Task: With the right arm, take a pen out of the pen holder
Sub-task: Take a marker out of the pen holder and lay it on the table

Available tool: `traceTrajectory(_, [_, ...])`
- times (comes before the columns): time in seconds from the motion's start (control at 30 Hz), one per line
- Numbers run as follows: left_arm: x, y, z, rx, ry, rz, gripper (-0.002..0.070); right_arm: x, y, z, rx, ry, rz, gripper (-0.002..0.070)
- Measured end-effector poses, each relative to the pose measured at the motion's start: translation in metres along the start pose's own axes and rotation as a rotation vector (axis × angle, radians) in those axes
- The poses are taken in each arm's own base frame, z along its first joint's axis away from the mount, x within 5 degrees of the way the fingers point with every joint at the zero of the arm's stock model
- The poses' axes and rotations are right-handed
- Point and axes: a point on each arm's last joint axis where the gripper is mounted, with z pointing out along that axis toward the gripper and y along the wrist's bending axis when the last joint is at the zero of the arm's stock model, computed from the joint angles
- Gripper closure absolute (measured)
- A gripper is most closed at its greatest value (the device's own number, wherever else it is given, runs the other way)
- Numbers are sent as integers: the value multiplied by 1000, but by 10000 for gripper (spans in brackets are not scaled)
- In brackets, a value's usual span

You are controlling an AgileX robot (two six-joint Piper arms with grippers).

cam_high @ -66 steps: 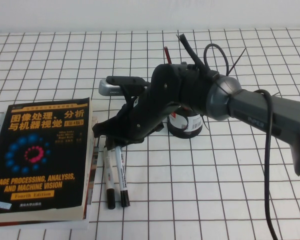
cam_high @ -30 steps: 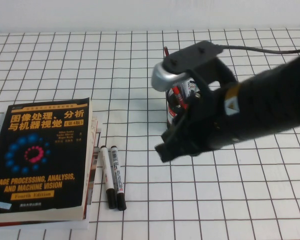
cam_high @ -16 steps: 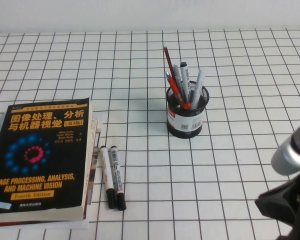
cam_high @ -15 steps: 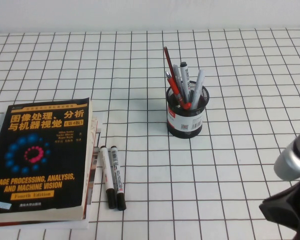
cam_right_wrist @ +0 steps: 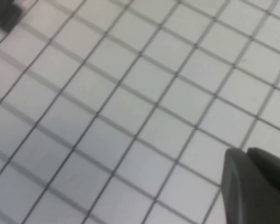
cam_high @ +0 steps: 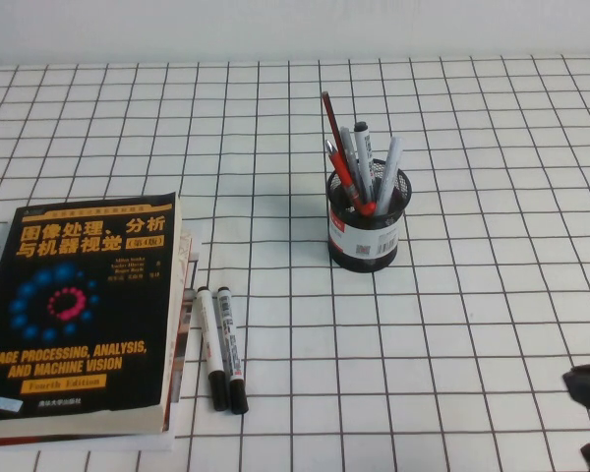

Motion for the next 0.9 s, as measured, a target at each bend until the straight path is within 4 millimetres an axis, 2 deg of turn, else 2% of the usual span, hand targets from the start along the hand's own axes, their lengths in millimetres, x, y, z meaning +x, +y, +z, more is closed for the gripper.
traceTrajectory(0.1, [0, 0, 0, 0, 0, 0, 679, 24, -21, 2, 94, -122, 111, 690])
traceTrajectory(0.23, [0, 0, 0, 0, 0, 0, 679, 67, -41, 2, 258, -313, 239, 690])
traceTrajectory(0.47, [0, 0, 0, 0, 0, 0, 679, 123, -42, 2, 444, -603, 298, 690])
traceTrajectory(0.7, [0, 0, 0, 0, 0, 0, 679, 137, -37, -7, 506, -689, 303, 692])
traceTrajectory(0.9, [0, 0, 0, 0, 0, 0, 679, 150, -35, 1, 492, -550, 346, 692])
